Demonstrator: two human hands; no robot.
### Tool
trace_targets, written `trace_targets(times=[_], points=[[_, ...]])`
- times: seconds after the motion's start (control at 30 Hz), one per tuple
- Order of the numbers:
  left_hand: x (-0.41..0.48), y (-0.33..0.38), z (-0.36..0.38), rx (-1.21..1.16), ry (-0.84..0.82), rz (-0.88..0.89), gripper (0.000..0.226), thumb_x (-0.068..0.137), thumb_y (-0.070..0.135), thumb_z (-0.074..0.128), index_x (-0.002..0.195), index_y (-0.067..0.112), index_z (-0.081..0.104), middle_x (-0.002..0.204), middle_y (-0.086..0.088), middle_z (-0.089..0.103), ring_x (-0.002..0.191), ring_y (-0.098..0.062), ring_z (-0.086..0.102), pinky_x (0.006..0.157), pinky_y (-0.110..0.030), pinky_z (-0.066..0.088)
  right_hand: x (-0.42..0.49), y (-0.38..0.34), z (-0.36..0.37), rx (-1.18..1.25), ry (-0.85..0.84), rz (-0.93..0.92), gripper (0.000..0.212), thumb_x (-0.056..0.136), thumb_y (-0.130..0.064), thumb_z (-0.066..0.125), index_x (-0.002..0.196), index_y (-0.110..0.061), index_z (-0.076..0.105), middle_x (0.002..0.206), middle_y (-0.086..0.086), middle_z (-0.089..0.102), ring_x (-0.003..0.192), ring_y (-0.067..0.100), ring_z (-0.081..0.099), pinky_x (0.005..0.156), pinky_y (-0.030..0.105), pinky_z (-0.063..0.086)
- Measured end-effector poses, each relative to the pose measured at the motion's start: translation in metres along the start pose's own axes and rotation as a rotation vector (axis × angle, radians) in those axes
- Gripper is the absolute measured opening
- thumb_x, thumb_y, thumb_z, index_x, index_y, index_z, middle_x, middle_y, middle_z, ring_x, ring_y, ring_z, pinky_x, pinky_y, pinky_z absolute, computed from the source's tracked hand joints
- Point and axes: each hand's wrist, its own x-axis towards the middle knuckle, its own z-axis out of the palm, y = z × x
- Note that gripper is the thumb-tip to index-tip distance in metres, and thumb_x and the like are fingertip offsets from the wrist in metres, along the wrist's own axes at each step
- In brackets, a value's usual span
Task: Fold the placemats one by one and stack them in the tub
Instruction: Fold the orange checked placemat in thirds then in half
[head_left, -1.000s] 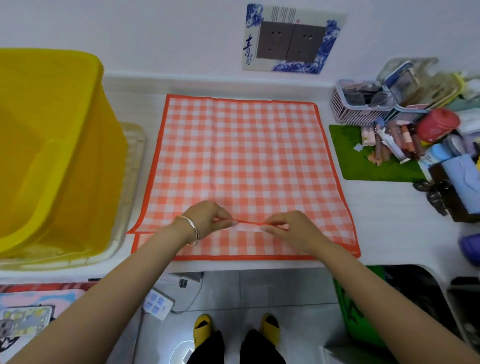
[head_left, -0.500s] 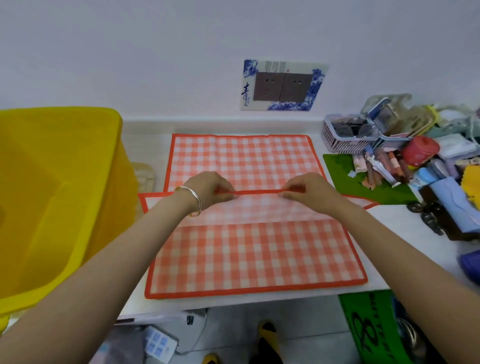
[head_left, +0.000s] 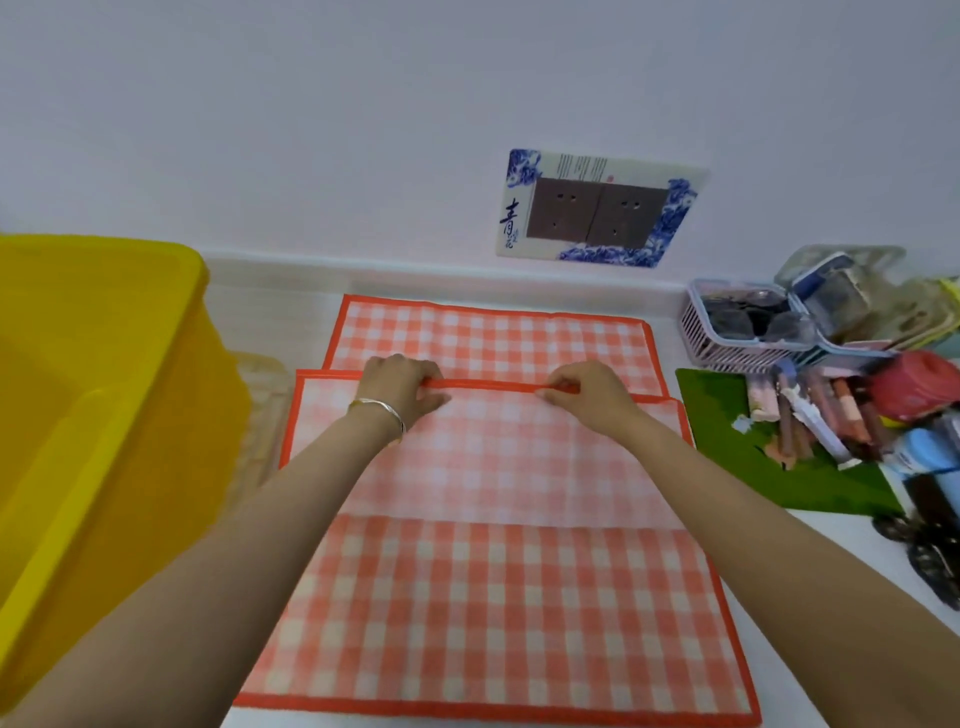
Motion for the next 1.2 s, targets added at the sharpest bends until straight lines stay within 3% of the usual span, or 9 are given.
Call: trace_targets(times=[0.17,0.37,0.47,0.6,0.73,0.83,0.9,1.07,1.2], points=[[0.004,-0.001,0.026,-0.034,0.020,-0.045,0.036,0.089,0.041,0.057,0.121,0.024,0.057,0.120,0.000,0.061,0.114,-0.021,0.050,0.098,-0.033,0.034,0.019,0.020,0.024,0.026,-0.002,0.057,0.008,0.087,-0.024,0.065,0.089,-0.018,0.071,0.086,-0.010,0.066,0.082,0.005,0.057,0.083,0.025,0.045],[-0.042,0.018,0.060,-0.080,-0.128,-0.014,0.057,0.092,0.051,0.044,0.142,0.027,0.033,0.149,0.002,0.033,0.138,-0.018,0.025,0.115,-0.036,0.014,0.022,0.031,0.045,-0.094,0.031,0.111,0.014,0.088,-0.026,0.064,0.099,-0.019,0.070,0.104,-0.004,0.067,0.096,0.013,0.058,0.094,0.031,0.046],[-0.075,0.032,0.076,-0.017,-0.225,0.024,0.067,0.089,0.064,0.011,0.148,0.032,0.013,0.157,0.008,0.007,0.145,-0.017,0.003,0.116,-0.041,-0.003,0.011,0.031,0.050,-0.224,0.092,0.068,0.026,0.090,-0.025,0.061,0.114,-0.019,0.063,0.118,-0.002,0.058,0.109,0.017,0.053,0.102,0.034,0.040],[-0.101,0.033,0.103,0.033,-0.247,0.064,0.097,0.056,0.068,-0.043,0.143,0.037,-0.014,0.149,0.010,-0.021,0.142,-0.023,-0.017,0.107,-0.046,-0.023,-0.040,0.020,0.069,-0.245,0.055,-0.092,0.040,0.100,-0.032,0.039,0.138,-0.021,0.044,0.145,-0.003,0.039,0.136,0.017,0.033,0.115,0.034,0.023],[-0.105,0.026,0.119,0.082,-0.215,0.019,0.060,0.096,0.050,-0.005,0.149,0.026,0.009,0.150,0.002,0.024,0.139,-0.030,0.028,0.109,-0.048,-0.002,-0.103,0.019,0.104,-0.291,-0.174,-0.281,0.063,0.095,-0.055,0.005,0.148,-0.026,0.024,0.156,-0.008,0.016,0.144,0.006,0.007,0.118,0.028,0.002],[-0.105,0.023,0.124,0.050,-0.207,0.029,0.054,0.099,0.046,0.006,0.147,0.027,0.020,0.149,0.001,0.032,0.141,-0.026,0.022,0.109,-0.048,0.004,-0.124,0.027,0.119,-0.390,-0.258,-0.310,0.063,0.092,-0.055,0.001,0.149,-0.029,0.006,0.154,-0.014,-0.004,0.142,0.000,-0.011,0.112,0.019,-0.016],[-0.105,0.024,0.124,0.045,-0.176,0.032,0.055,0.099,0.045,0.006,0.146,0.026,0.026,0.148,-0.001,0.035,0.136,-0.027,0.032,0.109,-0.048,0.004,-0.130,0.029,0.123,-0.422,-0.283,-0.299,0.062,0.090,-0.056,-0.002,0.147,-0.032,-0.001,0.153,-0.016,-0.010,0.141,-0.001,-0.016,0.111,0.020,-0.019],[-0.105,0.024,0.130,0.048,-0.151,0.035,0.058,0.096,0.049,0.000,0.147,0.029,0.020,0.153,0.000,0.023,0.139,-0.028,0.020,0.110,-0.048,-0.007,-0.133,0.035,0.125,-0.453,-0.281,-0.273,0.054,0.094,-0.052,0.004,0.145,-0.036,-0.005,0.152,-0.018,-0.010,0.140,-0.001,-0.016,0.112,0.023,-0.017],[-0.105,0.025,0.133,0.054,-0.098,0.075,0.072,0.081,0.059,-0.025,0.146,0.033,-0.009,0.153,0.009,-0.015,0.141,-0.022,-0.016,0.106,-0.045,-0.025,-0.143,0.054,0.105,-0.471,-0.250,-0.214,0.059,0.090,-0.054,-0.003,0.146,-0.036,-0.004,0.153,-0.018,-0.011,0.141,0.000,-0.015,0.111,0.022,-0.018]])
